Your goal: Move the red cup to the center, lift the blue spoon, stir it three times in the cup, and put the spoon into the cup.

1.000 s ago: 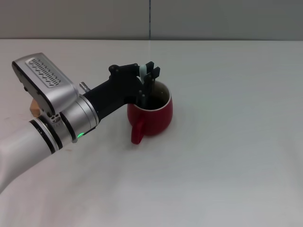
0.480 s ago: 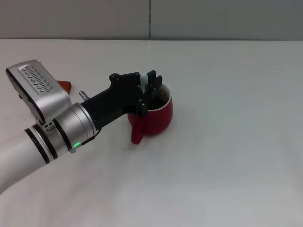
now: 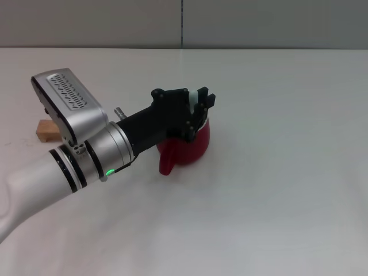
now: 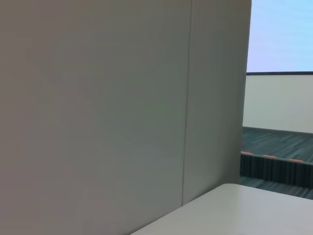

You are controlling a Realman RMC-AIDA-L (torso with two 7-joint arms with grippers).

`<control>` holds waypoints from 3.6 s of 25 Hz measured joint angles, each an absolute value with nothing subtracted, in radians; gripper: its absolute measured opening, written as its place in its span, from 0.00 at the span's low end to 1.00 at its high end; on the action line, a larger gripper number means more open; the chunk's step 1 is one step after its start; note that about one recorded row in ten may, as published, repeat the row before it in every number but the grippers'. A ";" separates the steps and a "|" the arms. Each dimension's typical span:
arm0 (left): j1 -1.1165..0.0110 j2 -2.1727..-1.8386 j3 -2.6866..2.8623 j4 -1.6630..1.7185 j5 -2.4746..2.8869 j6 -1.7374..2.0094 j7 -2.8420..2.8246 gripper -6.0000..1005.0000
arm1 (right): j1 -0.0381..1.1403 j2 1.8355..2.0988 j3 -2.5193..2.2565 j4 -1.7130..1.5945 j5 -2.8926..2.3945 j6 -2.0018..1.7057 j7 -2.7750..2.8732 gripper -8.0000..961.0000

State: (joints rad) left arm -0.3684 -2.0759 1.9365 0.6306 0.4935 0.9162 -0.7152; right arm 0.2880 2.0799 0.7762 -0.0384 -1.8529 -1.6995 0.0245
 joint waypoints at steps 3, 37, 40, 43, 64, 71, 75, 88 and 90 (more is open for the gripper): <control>-0.391 -2.079 1.937 0.615 0.484 0.912 -0.708 0.14 | 0.290 2.080 0.776 -0.038 -1.853 -1.699 0.024 0.71; -0.264 -2.051 1.857 0.718 0.513 0.869 -0.725 0.15 | 0.295 2.078 0.765 -0.040 -1.853 -1.695 0.024 0.71; -0.250 -2.051 1.856 0.734 0.537 0.871 -0.752 0.15 | 0.295 2.078 0.764 -0.040 -1.853 -1.695 0.024 0.71; -0.248 -2.053 1.862 0.736 0.539 0.877 -0.758 0.15 | 0.295 2.079 0.763 -0.040 -1.853 -1.695 0.024 0.71; -0.244 -2.057 1.896 0.716 0.540 0.944 -0.801 0.15 | 0.288 2.080 0.764 -0.037 -1.853 -1.703 0.024 0.71; -0.244 -2.054 1.886 0.712 0.540 0.958 -0.826 0.25 | 0.288 2.080 0.764 -0.037 -1.853 -1.703 0.024 0.71; -0.238 -2.054 1.829 0.717 0.540 0.989 -0.831 0.36 | 0.287 2.080 0.764 -0.037 -1.853 -1.703 0.025 0.71; -0.268 -2.058 1.350 0.740 0.536 1.072 -0.773 0.43 | 0.282 2.080 0.764 -0.037 -1.853 -1.702 0.024 0.71; -0.286 -2.060 1.275 0.722 0.531 1.066 -0.741 0.43 | 0.284 2.080 0.771 -0.037 -1.849 -1.692 0.024 0.71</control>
State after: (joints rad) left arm -0.2856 -2.0603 1.2749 0.7215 0.5309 1.0659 -0.7413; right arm 0.2839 2.0800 0.7706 -0.0369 -1.8489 -1.6921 0.0245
